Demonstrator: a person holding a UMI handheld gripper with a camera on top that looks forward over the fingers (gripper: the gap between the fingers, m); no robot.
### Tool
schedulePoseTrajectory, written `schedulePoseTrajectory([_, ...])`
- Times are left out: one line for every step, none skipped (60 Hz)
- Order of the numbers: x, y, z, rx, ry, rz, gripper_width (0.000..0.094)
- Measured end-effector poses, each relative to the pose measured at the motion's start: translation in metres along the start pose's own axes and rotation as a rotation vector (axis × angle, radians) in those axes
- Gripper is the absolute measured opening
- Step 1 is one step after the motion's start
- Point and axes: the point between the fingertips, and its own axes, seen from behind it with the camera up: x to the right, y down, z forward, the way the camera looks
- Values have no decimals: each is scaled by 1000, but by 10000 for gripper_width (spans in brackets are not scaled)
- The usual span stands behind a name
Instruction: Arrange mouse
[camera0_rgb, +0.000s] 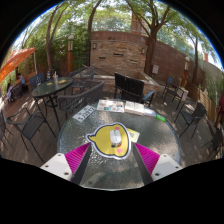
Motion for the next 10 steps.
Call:
schedulePoseTrajectory([0, 1, -1, -2, -1, 0, 855])
schedulePoseTrajectory([0, 3, -2, -4, -2, 0, 855])
schedulePoseTrajectory([0, 4, -3, -5, -3, 0, 855])
schedulePoseTrajectory([0, 4, -4, -5, -3, 1, 855])
schedulePoseTrajectory([0, 5, -5, -5, -4, 0, 855])
schedulePoseTrajectory([-1, 5, -6, -3, -6, -1, 856])
schedulePoseTrajectory([-1, 4, -7, -1, -7, -2, 854])
schedulePoseTrajectory([-3, 4, -9, 0, -8, -4, 855])
schedulePoseTrajectory([-4, 3, -9, 2, -8, -5, 857])
schedulePoseTrajectory([-4, 2, -9, 3, -8, -7, 855])
